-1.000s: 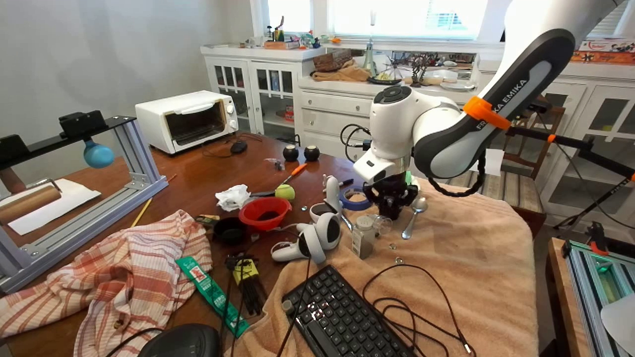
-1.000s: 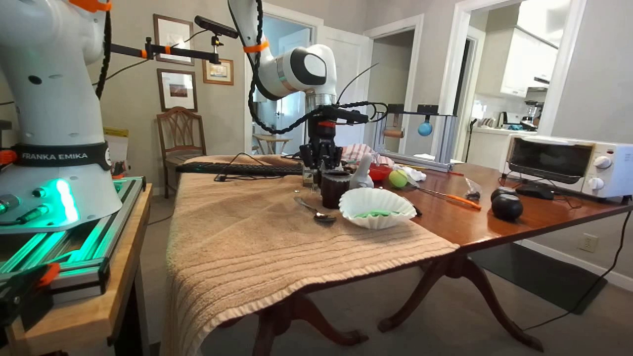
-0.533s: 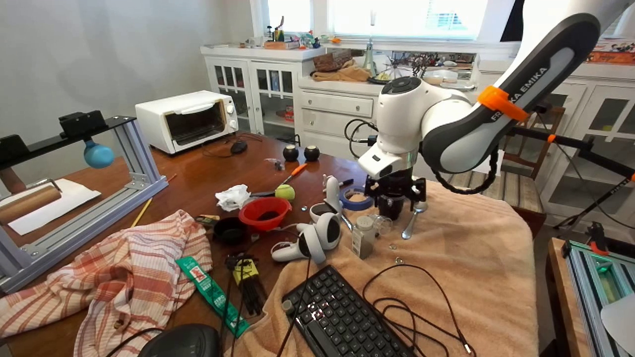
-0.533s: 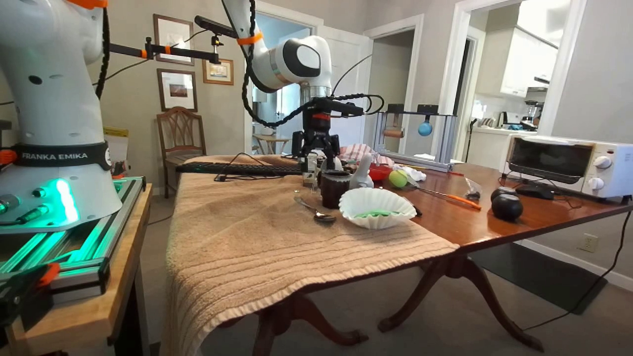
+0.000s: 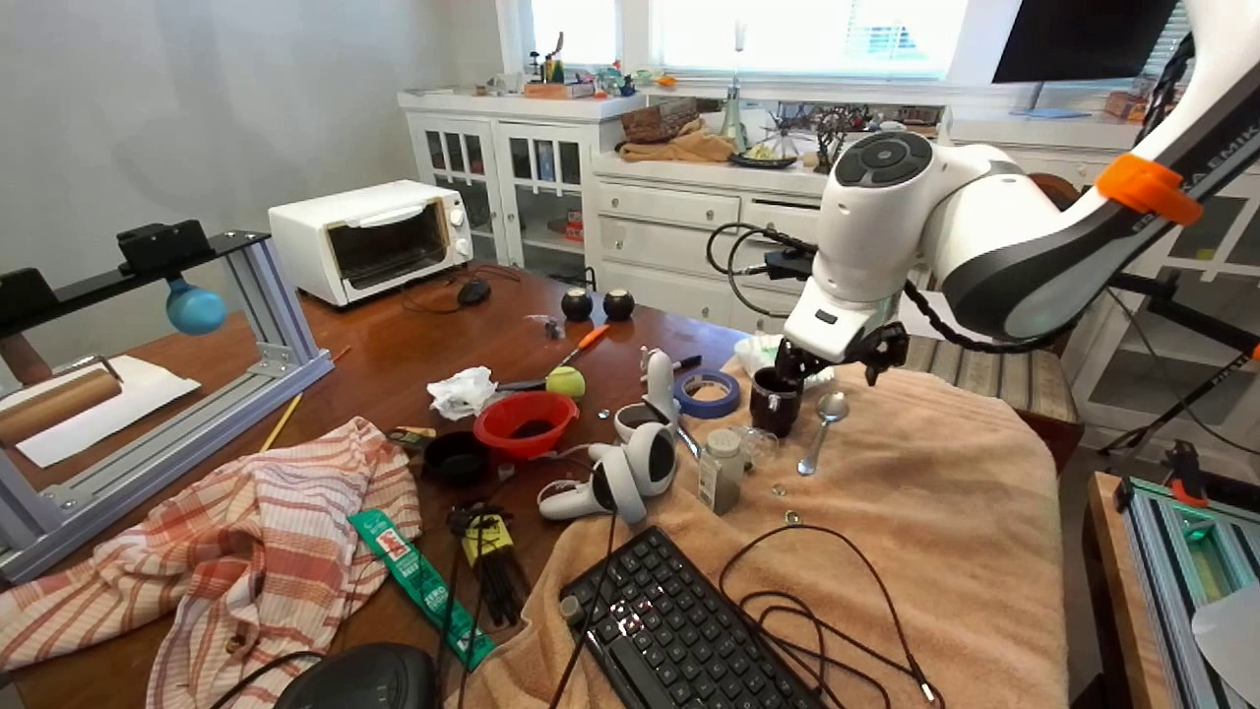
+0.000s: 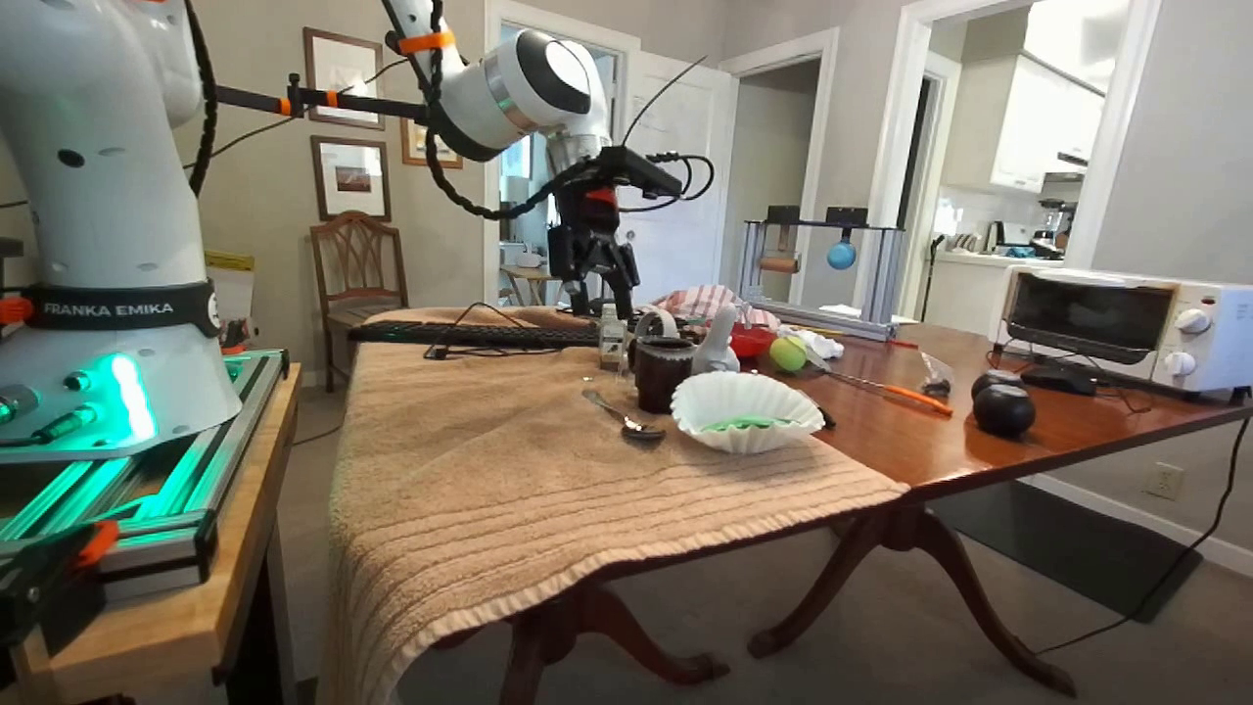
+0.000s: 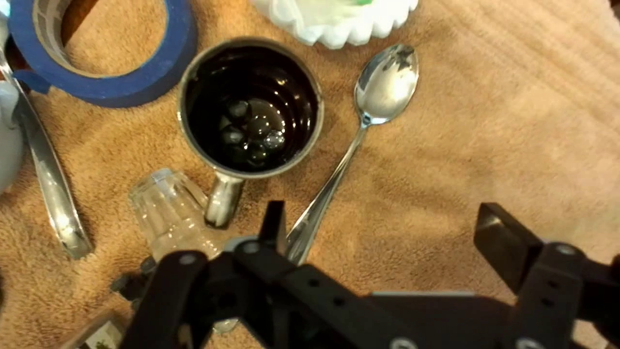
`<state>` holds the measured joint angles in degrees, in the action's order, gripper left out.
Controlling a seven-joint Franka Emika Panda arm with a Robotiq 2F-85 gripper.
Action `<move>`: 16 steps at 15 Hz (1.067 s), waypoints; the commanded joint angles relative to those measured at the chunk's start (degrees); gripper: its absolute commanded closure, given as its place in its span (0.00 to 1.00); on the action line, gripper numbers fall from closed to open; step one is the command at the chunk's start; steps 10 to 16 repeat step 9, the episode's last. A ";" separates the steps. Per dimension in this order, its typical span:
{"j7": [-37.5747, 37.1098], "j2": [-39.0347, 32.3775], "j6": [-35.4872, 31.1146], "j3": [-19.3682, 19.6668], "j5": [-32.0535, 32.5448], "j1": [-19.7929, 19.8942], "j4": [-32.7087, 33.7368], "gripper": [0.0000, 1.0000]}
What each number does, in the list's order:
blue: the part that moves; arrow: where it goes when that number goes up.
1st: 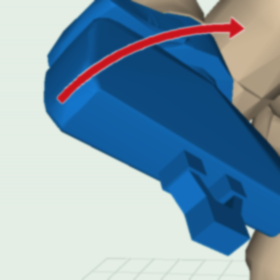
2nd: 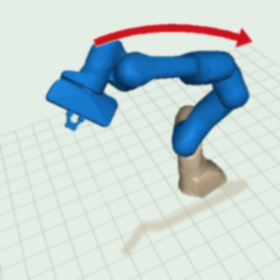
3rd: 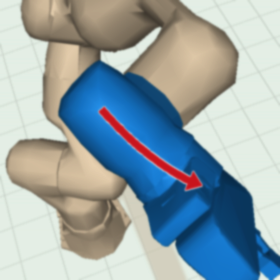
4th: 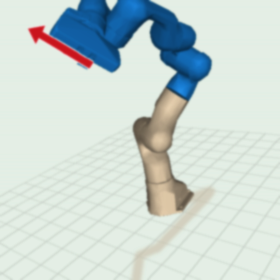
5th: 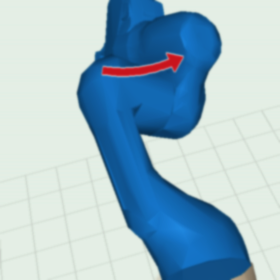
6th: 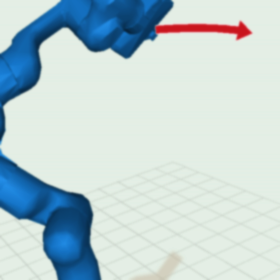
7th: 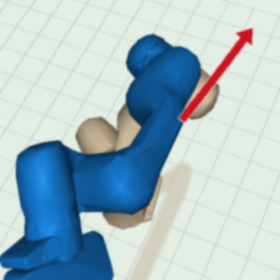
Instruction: Pick up the blue masking tape and put it on the tabletop then pour the silver spoon out of the mug and put the mug on the tabletop.
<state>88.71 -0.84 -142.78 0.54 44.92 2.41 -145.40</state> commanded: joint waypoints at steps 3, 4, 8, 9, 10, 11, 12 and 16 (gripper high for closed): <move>4.41 2.77 -7.33 2.39 13.06 1.09 -3.47 0.00; 3.12 1.65 -4.51 1.84 9.73 0.27 -2.18 0.00; 3.14 1.63 -4.78 2.02 9.96 0.30 -2.15 0.00; 3.14 1.62 -4.78 2.02 9.96 0.30 -2.15 0.00; 3.14 1.62 -4.78 2.02 9.96 0.30 -2.15 0.00; 3.14 1.62 -4.78 2.02 9.96 0.30 -2.15 0.00; 3.14 1.62 -4.78 2.02 9.96 0.30 -2.15 0.00; 3.14 1.62 -4.78 2.02 9.96 0.30 -2.15 0.00</move>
